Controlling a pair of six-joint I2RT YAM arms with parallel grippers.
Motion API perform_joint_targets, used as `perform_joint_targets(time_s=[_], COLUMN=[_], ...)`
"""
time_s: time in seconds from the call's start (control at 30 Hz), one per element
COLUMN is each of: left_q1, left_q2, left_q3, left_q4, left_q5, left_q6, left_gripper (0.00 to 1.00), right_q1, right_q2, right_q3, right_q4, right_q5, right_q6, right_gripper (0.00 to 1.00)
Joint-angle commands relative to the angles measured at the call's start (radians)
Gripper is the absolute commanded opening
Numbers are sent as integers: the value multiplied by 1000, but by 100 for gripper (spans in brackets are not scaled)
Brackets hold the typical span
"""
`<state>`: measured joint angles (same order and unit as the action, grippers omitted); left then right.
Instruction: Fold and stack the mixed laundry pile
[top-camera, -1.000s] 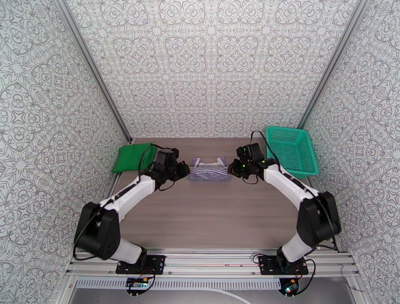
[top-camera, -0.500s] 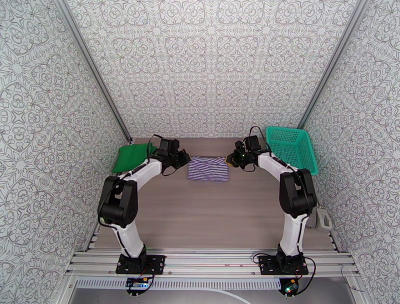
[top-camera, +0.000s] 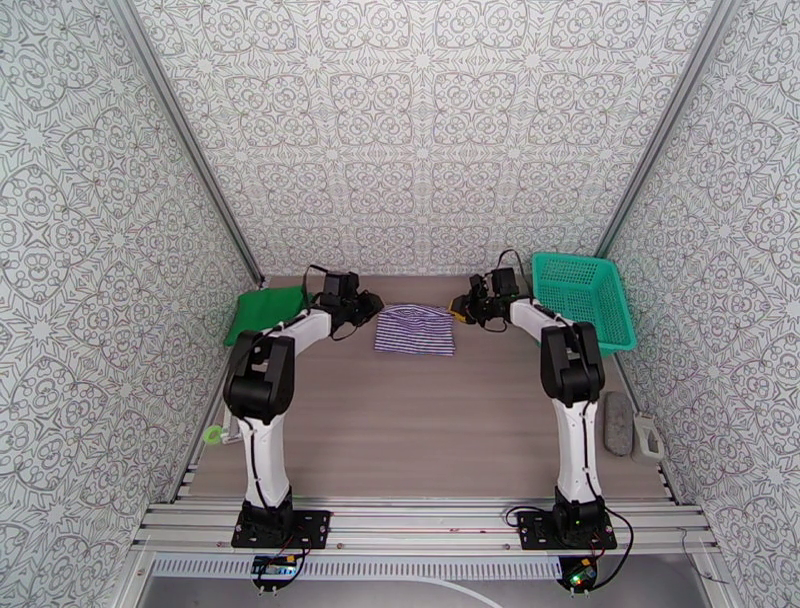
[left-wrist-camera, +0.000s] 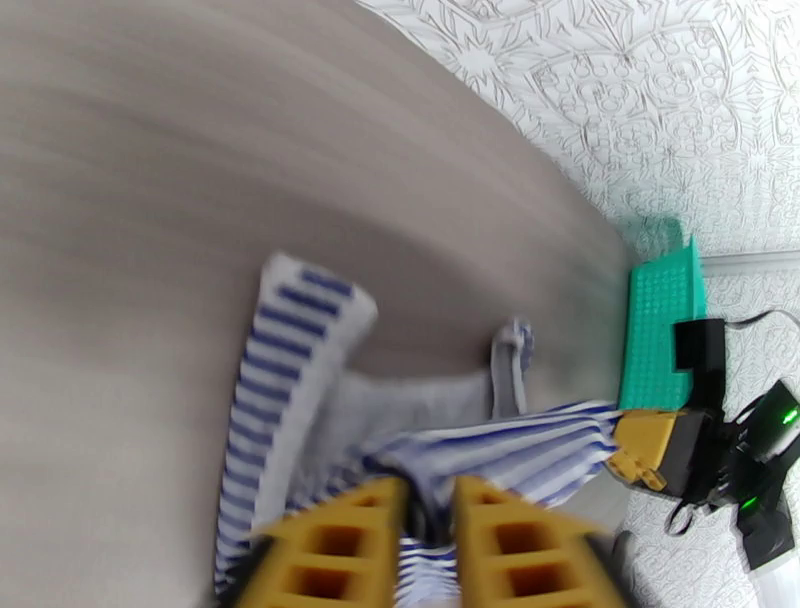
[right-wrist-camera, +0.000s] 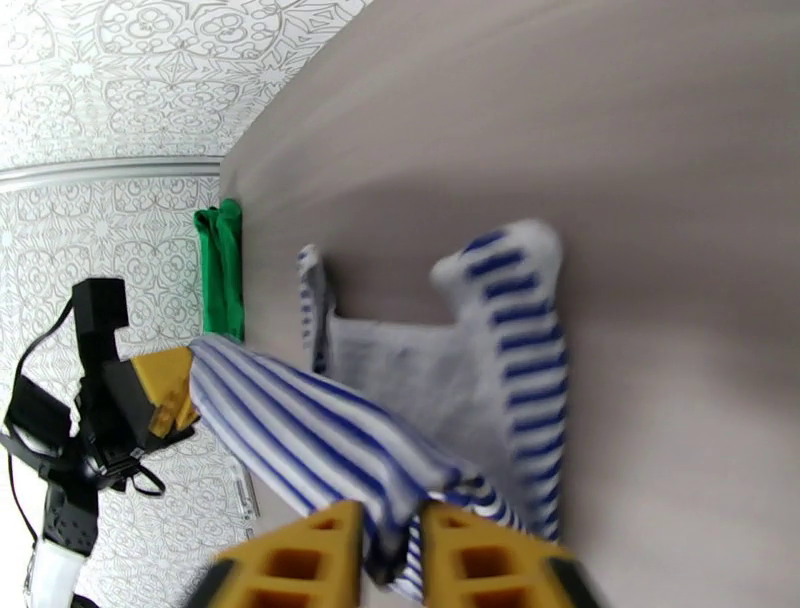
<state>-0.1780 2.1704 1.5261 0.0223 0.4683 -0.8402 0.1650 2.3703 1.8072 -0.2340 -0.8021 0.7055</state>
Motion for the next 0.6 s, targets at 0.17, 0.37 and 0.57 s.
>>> perform_joint_targets(time_s=[0.17,0.37,0.57], left_q1=[34,71,114], left_q2=[140,26,-175], left_q3=[72,-7,-176], left_q4=[275,181,-68], left_q5=[30,0,15], left_q6=[-85,-8,144], left_gripper=[46,47,50], right_q1=[-25,-23,95], right_q2=[75,-87,-330], right_q3=[76,-57,-268], right_q4=[118,73,-35], right_q5=[-37,54,315], right_q6=[-46,-161,-602], right_gripper=[49,50,64])
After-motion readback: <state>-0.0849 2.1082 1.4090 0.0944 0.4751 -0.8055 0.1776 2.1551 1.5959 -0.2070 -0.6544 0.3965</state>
